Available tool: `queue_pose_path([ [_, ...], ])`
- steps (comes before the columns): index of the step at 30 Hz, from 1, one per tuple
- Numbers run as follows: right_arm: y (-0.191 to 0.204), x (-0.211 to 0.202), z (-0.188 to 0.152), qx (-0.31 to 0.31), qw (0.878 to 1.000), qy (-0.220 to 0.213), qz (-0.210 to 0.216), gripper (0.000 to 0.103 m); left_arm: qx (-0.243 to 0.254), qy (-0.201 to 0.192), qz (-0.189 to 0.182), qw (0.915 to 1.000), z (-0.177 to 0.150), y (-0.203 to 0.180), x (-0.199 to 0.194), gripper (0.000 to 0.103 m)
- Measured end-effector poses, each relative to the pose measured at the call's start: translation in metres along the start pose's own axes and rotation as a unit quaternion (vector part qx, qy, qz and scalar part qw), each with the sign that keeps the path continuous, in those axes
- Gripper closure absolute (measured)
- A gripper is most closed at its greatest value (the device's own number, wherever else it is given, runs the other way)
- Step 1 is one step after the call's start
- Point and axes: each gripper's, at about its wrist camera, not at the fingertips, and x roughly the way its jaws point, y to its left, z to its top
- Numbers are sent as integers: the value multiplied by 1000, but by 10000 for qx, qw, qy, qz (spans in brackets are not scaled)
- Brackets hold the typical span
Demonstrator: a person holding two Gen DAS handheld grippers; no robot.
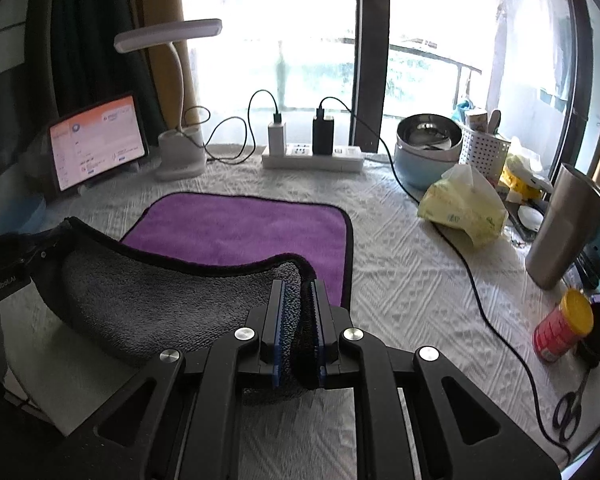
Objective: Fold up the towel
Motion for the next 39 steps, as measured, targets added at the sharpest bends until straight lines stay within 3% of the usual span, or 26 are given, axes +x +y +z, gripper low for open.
queue_pose_path([
  [24, -18, 42, 49, 236, 9993, -227, 162, 90, 124, -398, 69, 9991, 56, 11, 37, 87],
  [39, -28, 88, 76, 173, 9995, -245, 124, 90, 169, -406, 99, 9990, 81, 19, 80, 87],
])
